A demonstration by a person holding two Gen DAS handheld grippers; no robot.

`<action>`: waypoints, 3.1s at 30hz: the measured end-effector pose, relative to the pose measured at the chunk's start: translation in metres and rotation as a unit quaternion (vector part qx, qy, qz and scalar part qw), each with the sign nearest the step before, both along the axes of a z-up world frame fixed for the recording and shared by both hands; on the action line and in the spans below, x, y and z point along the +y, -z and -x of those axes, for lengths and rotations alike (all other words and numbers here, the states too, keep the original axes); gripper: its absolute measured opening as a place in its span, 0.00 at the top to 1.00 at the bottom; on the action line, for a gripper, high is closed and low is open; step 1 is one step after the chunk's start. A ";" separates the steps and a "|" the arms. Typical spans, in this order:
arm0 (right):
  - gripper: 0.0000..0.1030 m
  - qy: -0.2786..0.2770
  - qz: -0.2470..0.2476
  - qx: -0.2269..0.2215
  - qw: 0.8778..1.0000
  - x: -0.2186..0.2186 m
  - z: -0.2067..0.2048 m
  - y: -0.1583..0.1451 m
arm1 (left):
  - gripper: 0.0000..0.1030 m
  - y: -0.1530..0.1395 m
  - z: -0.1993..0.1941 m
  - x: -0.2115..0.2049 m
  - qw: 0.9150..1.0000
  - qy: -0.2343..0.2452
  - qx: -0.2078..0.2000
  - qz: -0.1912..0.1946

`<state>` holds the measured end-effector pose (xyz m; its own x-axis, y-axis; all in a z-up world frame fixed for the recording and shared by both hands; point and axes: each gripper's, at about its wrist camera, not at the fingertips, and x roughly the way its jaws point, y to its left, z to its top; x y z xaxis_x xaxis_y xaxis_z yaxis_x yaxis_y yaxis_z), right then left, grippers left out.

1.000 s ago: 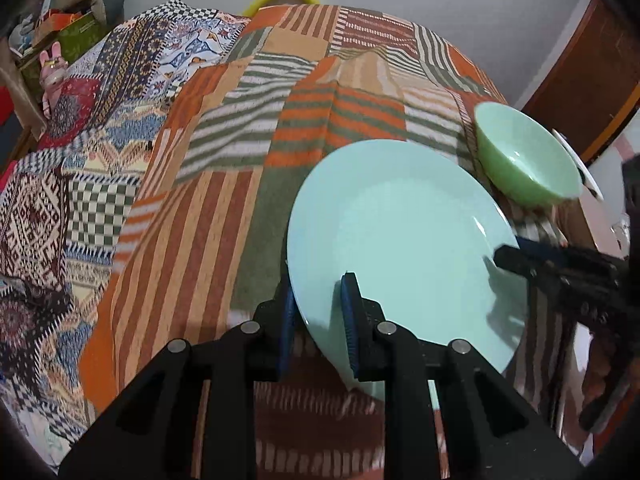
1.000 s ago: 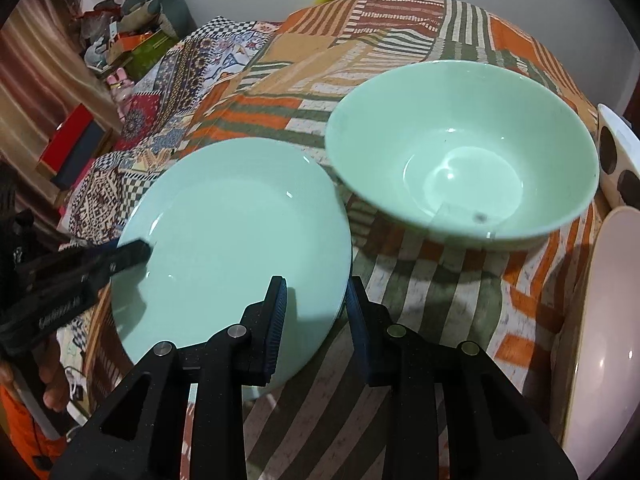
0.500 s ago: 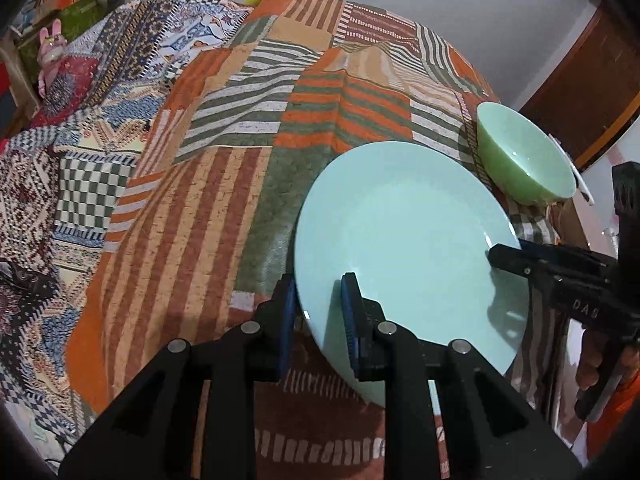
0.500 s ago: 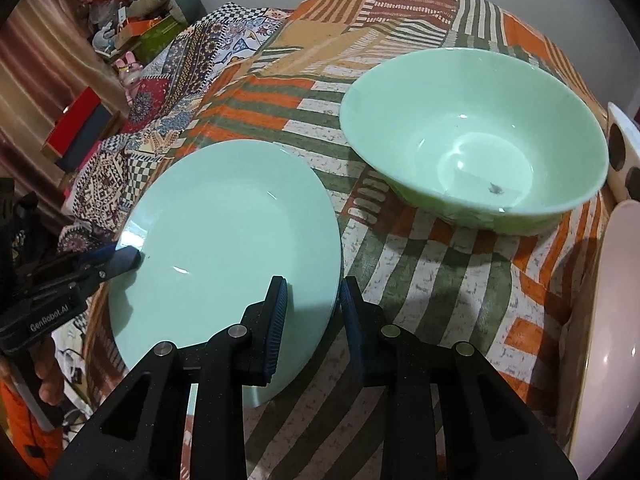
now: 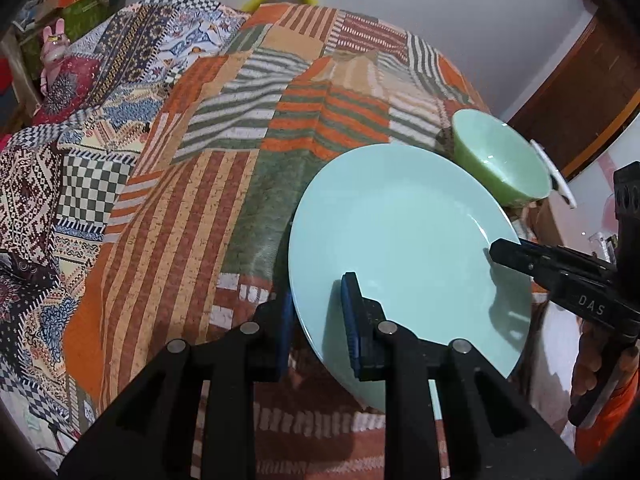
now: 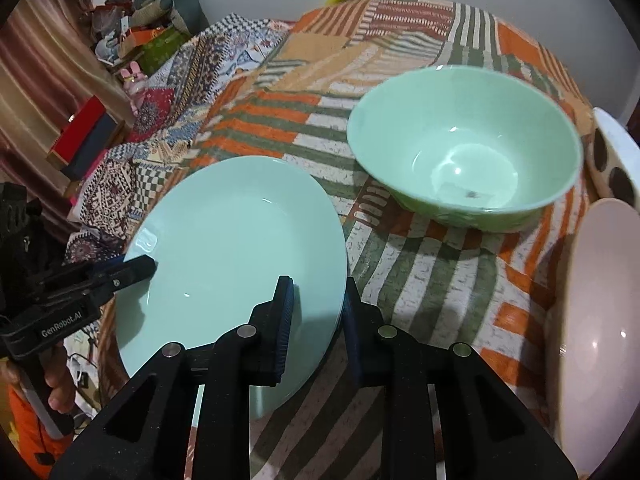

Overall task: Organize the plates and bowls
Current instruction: 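Lift the mint green plate off the bedspread with the right gripper, then carry the mint green plate over the white plate stack and lower it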

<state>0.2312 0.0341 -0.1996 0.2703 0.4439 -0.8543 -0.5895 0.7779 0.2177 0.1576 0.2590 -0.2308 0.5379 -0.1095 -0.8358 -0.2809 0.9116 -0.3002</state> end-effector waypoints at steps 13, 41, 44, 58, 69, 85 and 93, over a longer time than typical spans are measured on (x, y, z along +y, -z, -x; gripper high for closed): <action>0.79 0.006 -0.057 -0.054 0.997 -0.037 0.035 -0.060 | 0.78 -0.071 0.037 -0.033 0.998 0.005 -0.062 -0.022; 0.79 0.053 -0.123 -0.109 0.985 -0.139 0.096 -0.105 | 0.78 -0.142 0.090 -0.140 0.988 0.059 -0.124 -0.065; 0.79 0.058 -0.125 -0.110 0.984 -0.150 0.100 -0.105 | 0.78 -0.141 0.092 -0.150 0.988 0.067 -0.122 -0.061; 0.78 0.094 -0.125 -0.100 0.983 -0.196 0.111 -0.090 | 0.78 -0.129 0.087 -0.196 0.987 0.102 -0.104 -0.064; 0.78 0.120 -0.117 -0.084 0.982 -0.219 0.116 -0.076 | 0.78 -0.109 0.078 -0.217 0.988 0.118 -0.082 -0.052; 0.77 0.143 -0.101 -0.032 0.984 -0.237 0.111 -0.041 | 0.78 -0.070 0.060 -0.238 0.990 0.134 -0.026 -0.046; 0.77 0.151 -0.093 -0.005 0.984 -0.238 0.110 -0.024 | 0.78 -0.047 0.054 -0.240 0.989 0.139 0.004 -0.039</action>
<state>0.1209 -0.2040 -0.1760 0.4225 0.4898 -0.7626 -0.3404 0.8656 0.3673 0.1038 0.0186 -0.1837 0.4889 -0.1885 -0.8517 -0.0172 0.9741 -0.2255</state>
